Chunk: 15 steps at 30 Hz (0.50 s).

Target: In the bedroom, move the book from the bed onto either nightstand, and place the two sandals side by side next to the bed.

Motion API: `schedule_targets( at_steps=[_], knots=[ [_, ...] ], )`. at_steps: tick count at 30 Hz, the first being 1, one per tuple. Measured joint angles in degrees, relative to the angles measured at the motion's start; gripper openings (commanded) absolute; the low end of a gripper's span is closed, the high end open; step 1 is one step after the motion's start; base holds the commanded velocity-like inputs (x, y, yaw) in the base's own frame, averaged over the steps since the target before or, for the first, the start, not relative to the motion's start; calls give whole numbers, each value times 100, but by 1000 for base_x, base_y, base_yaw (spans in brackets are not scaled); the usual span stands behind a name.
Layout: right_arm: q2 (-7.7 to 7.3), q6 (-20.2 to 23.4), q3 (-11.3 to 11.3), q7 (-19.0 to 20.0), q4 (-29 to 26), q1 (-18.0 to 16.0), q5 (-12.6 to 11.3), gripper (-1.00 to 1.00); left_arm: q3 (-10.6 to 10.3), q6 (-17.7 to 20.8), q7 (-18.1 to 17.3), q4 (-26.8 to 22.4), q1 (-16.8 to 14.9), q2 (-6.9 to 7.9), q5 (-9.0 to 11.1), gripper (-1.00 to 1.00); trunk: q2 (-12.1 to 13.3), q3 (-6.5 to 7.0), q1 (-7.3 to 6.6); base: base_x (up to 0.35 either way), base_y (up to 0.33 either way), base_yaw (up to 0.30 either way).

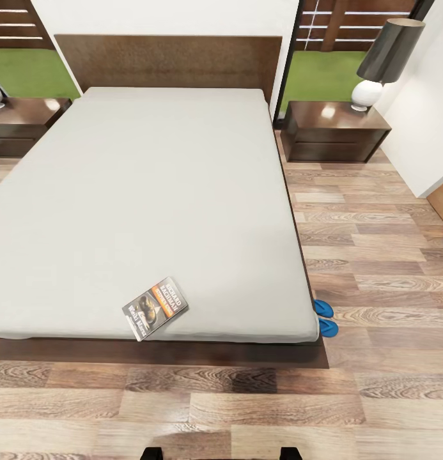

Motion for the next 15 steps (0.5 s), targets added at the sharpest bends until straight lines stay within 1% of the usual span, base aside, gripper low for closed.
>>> schedule_targets(
  at_steps=[2, 3, 5, 7, 8, 11, 15],
  knots=[
    [-9, 0, -229, -292, -156, -66, 0, 100, 0, -2, 0, 0, 0, 0, 0, 100, 0, 0, 0, 0, 0, 0],
    [-9, 0, -234, -296, -159, -66, -2, 100, 0, -2, 0, 0, 1, 0, 0, 100, 0, 0, 0, 0, 0, 0],
    [-11, 0, -378, -545, -306, -117, -2, 100, 0, -7, 0, 0, 1, 0, 0, 100, 0, 0, 0, 0, 0, 0],
    [-4, 0, -474, -728, -447, -176, -3, 100, 0, -10, 0, 0, 1, 0, 0, 100, 0, 0, 0, 0, 0, 0],
    [-4, 0, -477, -731, -449, -176, -5, 100, 0, -9, 0, 0, 1, 0, 0, 100, 0, 0, 0, 0, 0, 0],
    [-1, 0, -556, -886, -623, -336, -1, 100, 0, -15, 0, 0, 1, 0, 0, 100, 0, 0, 0, 0, 0, 0],
    [3, 0, -596, -966, -733, -521, 17, 100, 0, -19, 0, 0, 2, 0, 0, 100, 0, 0, 0, 0, 0, 0]
  ],
)
